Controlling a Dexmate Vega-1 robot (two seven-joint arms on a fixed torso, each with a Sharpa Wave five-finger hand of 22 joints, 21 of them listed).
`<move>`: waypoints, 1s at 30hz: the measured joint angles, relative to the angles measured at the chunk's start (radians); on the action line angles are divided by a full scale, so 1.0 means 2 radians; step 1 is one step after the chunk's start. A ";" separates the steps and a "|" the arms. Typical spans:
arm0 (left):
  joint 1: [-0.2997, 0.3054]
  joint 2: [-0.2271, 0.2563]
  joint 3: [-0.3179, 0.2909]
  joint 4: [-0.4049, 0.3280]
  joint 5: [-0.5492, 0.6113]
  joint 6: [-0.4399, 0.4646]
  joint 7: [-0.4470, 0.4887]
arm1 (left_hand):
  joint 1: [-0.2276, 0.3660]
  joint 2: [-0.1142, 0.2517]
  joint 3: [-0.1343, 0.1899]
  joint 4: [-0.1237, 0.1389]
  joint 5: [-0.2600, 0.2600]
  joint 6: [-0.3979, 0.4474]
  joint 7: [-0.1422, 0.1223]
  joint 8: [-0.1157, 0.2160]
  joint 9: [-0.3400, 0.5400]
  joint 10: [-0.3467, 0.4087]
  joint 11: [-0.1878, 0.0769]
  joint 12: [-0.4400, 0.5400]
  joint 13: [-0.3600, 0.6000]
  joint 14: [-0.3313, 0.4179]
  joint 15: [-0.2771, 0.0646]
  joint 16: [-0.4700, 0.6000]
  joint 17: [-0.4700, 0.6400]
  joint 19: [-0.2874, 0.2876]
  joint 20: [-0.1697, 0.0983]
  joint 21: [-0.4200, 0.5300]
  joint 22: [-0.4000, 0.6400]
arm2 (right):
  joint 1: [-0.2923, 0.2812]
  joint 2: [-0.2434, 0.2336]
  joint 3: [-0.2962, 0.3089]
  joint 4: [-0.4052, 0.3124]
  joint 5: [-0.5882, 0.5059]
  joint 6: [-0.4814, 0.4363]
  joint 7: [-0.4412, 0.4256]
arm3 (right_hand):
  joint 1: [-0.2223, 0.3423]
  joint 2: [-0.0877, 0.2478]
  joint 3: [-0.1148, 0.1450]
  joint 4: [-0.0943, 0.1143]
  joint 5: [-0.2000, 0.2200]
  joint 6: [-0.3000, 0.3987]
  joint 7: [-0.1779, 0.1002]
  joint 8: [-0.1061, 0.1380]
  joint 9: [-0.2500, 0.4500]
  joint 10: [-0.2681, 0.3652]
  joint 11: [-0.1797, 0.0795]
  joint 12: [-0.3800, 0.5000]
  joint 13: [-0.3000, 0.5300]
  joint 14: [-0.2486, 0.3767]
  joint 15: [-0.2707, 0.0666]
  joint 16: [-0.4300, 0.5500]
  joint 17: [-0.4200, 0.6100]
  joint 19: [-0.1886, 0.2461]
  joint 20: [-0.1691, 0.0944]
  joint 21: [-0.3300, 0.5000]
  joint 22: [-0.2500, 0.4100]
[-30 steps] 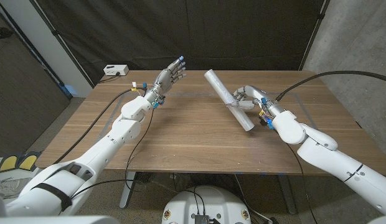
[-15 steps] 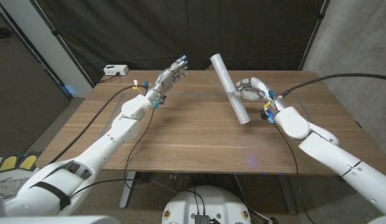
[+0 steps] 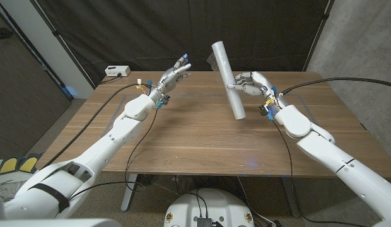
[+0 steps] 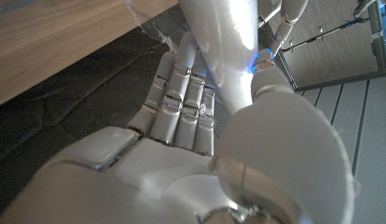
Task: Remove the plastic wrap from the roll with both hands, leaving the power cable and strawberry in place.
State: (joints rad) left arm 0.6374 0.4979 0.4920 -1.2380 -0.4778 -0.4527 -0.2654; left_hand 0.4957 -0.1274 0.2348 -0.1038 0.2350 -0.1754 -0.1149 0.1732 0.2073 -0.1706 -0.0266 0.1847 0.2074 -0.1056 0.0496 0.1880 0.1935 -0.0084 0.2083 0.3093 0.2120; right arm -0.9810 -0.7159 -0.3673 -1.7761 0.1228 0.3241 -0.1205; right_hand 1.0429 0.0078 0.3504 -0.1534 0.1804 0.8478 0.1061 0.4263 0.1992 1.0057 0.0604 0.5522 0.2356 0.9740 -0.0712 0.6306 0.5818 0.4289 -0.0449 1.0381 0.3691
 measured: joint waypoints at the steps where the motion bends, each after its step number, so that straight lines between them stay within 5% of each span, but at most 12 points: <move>1: 0.000 0.000 0.000 0.000 0.000 0.001 0.002 | 0.000 0.000 -0.003 0.001 0.002 0.001 0.002 0.000 0.000 0.000 0.004 0.000 0.000 -0.006 0.001 -0.001 0.000 -0.003 0.002 -0.002 0.000 | 0.000 0.000 0.000 0.000 0.000 0.000 0.000 | 0.000 0.000 0.000 0.000 0.000 0.000 0.000 0.000 0.000 0.000 0.000 0.000 0.000 0.000 0.000 0.000 0.000 0.000 0.000 0.002 0.000; 11: -0.003 -0.008 0.004 0.002 0.000 0.008 0.009 | -0.001 -0.001 -0.014 0.003 0.012 0.002 0.011 0.002 0.002 -0.002 0.014 0.003 0.003 -0.031 0.005 -0.004 0.002 -0.022 0.000 -0.009 0.002 | 0.017 0.016 -0.006 0.027 0.037 0.052 0.029 | -0.001 0.001 0.000 0.000 0.000 0.000 0.000 0.001 0.000 0.000 0.000 0.000 0.000 0.000 0.000 0.003 0.004 -0.004 0.000 0.010 0.002; 17: -0.010 -0.016 0.009 0.015 -0.006 0.007 -0.004 | -0.002 -0.002 -0.021 0.004 0.016 0.001 0.017 0.018 0.005 0.000 0.015 0.013 0.005 -0.031 0.005 0.001 0.002 -0.024 -0.001 -0.011 0.005 | 0.026 0.023 -0.007 0.037 0.054 0.074 0.046 | -0.001 0.001 0.000 0.000 0.000 0.000 0.000 0.001 0.000 0.000 0.000 0.001 0.000 0.000 0.000 0.003 0.007 -0.003 0.000 0.016 0.002; 30: -0.045 -0.047 0.016 0.081 -0.048 -0.023 -0.102 | 0.001 -0.005 -0.035 0.002 0.021 0.001 0.017 0.028 0.009 -0.001 0.028 0.024 0.007 -0.011 0.008 0.007 0.002 -0.024 -0.001 -0.011 0.005 | 0.047 0.030 -0.019 0.056 0.085 0.101 0.092 | -0.001 0.001 0.000 0.000 0.000 0.000 0.000 0.003 0.000 0.000 0.000 0.004 0.000 0.000 0.000 0.008 0.014 -0.005 0.002 0.027 0.005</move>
State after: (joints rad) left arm 0.5468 0.4043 0.5237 -1.0760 -0.5732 -0.4986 -0.4696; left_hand 0.4971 -0.1368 0.1653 -0.1006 0.2779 -0.1734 -0.0815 0.2302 0.2252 -0.1716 0.0290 0.2332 0.2212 -0.1285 0.0647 0.2010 0.1980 -0.0560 0.2055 0.2882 0.2212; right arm -0.8867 -0.6560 -0.4043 -1.6639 0.2919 0.5255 0.0632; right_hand 1.0405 0.0102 0.3504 -0.1534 0.1798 0.8475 0.1058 0.4327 0.1993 1.0057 0.0604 0.5597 0.2356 0.9740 -0.0713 0.6460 0.6100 0.4188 -0.0410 1.0920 0.3784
